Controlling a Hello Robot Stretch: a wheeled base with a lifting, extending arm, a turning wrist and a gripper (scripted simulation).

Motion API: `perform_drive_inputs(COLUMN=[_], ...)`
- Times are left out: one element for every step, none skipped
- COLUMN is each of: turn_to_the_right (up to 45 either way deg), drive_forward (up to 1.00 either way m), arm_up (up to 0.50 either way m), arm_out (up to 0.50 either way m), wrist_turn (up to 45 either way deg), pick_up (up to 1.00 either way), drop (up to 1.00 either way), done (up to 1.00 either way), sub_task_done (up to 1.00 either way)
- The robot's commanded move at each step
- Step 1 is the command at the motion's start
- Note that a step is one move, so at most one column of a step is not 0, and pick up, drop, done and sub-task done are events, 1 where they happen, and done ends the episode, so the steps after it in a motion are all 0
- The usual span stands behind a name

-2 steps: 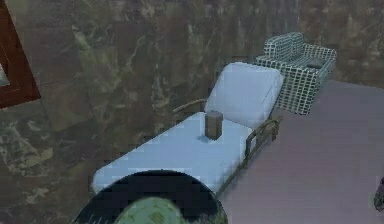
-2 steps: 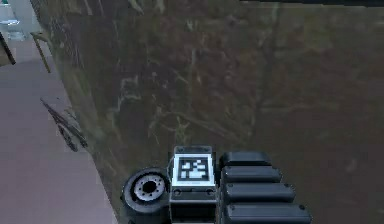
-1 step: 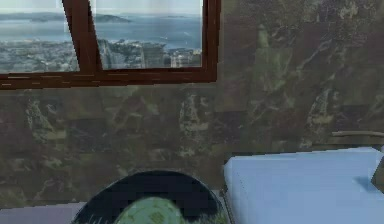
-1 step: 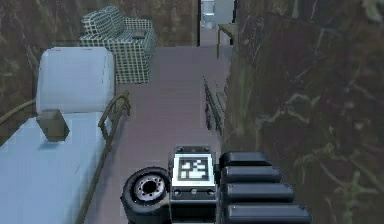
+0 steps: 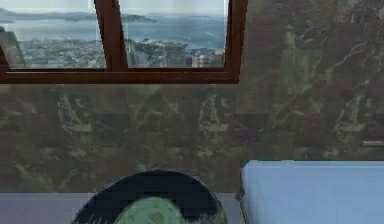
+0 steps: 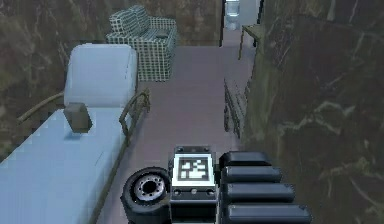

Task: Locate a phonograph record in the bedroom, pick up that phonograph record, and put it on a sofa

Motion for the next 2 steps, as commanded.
perform_drive_inputs(turn_to_the_right=[0.0,45.0], drive_forward=[0.05,0.00], arm_up=[0.00,0.00], arm_out=[0.00,0.00], wrist_turn=[0.0,0.0], pick_up=[0.00,0.00], drop=[0.00,0.00], done=[0.00,0.00], sub_task_done=[0.00,0.00])
